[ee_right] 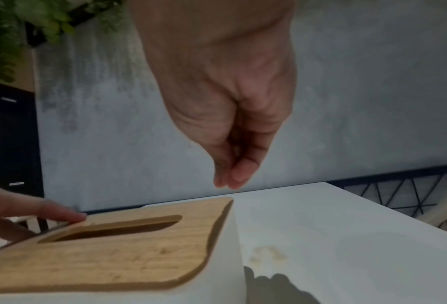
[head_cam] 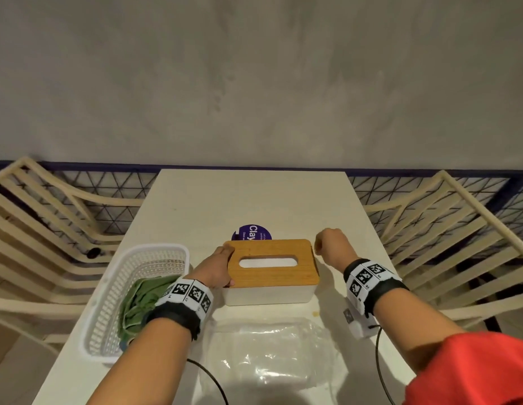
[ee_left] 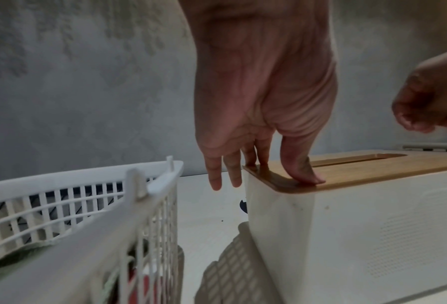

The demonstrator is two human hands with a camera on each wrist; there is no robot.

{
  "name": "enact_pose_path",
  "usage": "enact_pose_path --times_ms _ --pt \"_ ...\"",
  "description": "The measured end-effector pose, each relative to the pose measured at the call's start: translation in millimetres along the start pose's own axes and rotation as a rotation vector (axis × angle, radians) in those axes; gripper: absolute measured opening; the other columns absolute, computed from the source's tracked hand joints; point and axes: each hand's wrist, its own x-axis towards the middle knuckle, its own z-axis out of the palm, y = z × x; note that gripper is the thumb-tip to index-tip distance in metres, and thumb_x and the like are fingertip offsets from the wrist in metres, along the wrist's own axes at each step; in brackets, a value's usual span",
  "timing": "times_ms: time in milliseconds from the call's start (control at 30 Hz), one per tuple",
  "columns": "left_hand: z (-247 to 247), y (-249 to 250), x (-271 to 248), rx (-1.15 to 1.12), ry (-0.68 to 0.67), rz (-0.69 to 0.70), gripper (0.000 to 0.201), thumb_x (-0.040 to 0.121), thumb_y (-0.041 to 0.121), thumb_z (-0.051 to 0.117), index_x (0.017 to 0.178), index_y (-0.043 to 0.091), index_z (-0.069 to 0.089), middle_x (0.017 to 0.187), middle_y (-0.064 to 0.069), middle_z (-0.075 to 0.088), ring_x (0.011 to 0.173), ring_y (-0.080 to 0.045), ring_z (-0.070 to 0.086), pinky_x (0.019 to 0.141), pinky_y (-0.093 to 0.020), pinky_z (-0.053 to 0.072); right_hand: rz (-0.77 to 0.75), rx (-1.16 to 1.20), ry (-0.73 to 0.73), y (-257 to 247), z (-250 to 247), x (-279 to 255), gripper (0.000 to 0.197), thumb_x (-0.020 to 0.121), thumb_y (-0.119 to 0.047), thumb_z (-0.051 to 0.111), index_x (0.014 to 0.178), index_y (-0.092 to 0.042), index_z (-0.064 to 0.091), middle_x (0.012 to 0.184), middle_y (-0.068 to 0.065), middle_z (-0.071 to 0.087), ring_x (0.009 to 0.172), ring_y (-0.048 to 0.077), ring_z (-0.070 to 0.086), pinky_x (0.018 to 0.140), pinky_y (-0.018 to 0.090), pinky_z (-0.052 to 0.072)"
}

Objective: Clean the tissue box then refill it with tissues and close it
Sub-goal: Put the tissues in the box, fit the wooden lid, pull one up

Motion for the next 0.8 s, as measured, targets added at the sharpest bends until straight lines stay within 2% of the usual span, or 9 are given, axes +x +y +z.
enact_pose_path --times_ms 33,67,133,200,300,433,533,633,800 --pt "0 0 0 -0.005 0.001 0.000 0.086 0.076 0.010 0.070 0.146 0.016 0.020 0.150 -0.007 0.026 0.125 -0.028 0.047 0.103 -0.035 0.039 0.040 0.010 -0.033 0 1 -1 0.013 0.088 -0.003 0.055 0.080 0.001 0.064 0.083 0.014 0.063 0.078 0.031 0.062 0.065 0.033 0.049" --pt "0 -1 0 -0.008 0.002 -0.002 0.086 0.076 0.010 0.070 0.146 0.016 0.020 0.149 -0.007 0.026 0.124 -0.027 0.047 0.102 -0.035 0.040 0.066 -0.009 -0.058 0 3 -3 0.022 0.093 -0.016 0.054 0.078 -0.001 0.060 0.078 0.011 0.059 0.075 0.029 0.059 0.062 0.032 0.046" --pt "0 0 1 -0.013 0.005 -0.004 0.086 0.076 0.010 0.070 0.146 0.016 0.020 0.149 -0.008 0.027 0.124 -0.027 0.047 0.101 -0.034 0.040 0.058 -0.109 -0.044 -6 7 -8 0.034 0.097 -0.034 0.046 0.086 -0.005 0.059 0.082 0.009 0.059 0.081 0.031 0.059 0.064 0.031 0.041" --pt "0 0 2 -0.028 0.008 -0.003 0.085 0.077 0.009 0.069 0.146 0.015 0.020 0.148 -0.008 0.028 0.125 -0.027 0.046 0.101 -0.034 0.040 -0.025 -0.135 -0.016 -17 9 -7 0.030 0.097 -0.032 0.044 0.093 -0.008 0.061 0.089 0.009 0.061 0.086 0.029 0.061 0.066 0.030 0.041" --pt "1 1 4 -0.040 0.012 -0.001 0.085 0.076 0.007 0.069 0.146 0.015 0.020 0.150 -0.007 0.025 0.126 -0.027 0.045 0.102 -0.035 0.039 -0.263 -0.106 -0.055 -44 15 -4 0.014 0.092 -0.024 0.049 0.088 -0.015 0.059 0.085 0.002 0.053 0.082 0.024 0.056 0.063 0.029 0.038" --pt "3 -1 7 -0.052 0.014 -0.013 0.087 0.076 0.006 0.070 0.146 0.015 0.019 0.152 -0.005 0.022 0.126 -0.027 0.046 0.102 -0.033 0.039 -0.473 -0.190 -0.083 -90 23 3 0.021 0.090 -0.031 0.056 0.095 -0.017 0.071 0.087 -0.001 0.047 0.077 0.019 0.052 0.056 0.027 0.036" --pt "3 -5 9 -0.068 0.011 -0.016 0.090 0.074 0.008 0.072 0.146 0.015 0.019 0.152 -0.005 0.022 0.128 -0.027 0.045 0.104 -0.035 0.038 -0.519 -0.270 -0.113 -119 32 12 0.028 0.089 -0.034 0.057 0.096 -0.011 0.071 0.090 0.003 0.051 0.084 0.025 0.057 0.059 0.030 0.036" --pt "3 -9 10 -0.085 0.001 -0.010 0.092 0.074 0.010 0.073 0.147 0.016 0.018 0.153 -0.005 0.019 0.132 -0.027 0.041 0.109 -0.036 0.034 -0.539 -0.352 -0.105 -133 45 19 0.024 0.088 -0.026 0.058 0.099 -0.007 0.068 0.099 0.007 0.059 0.091 0.028 0.061 0.060 0.031 0.038" --pt "5 -13 12 -0.125 0.002 -0.001 0.093 0.074 0.009 0.073 0.147 0.015 0.018 0.155 -0.005 0.016 0.135 -0.026 0.036 0.111 -0.035 0.031 -0.577 -0.474 -0.060 -133 57 21 0.019 0.090 -0.021 0.053 0.095 -0.007 0.065 0.098 0.008 0.066 0.087 0.028 0.064 0.060 0.033 0.043"
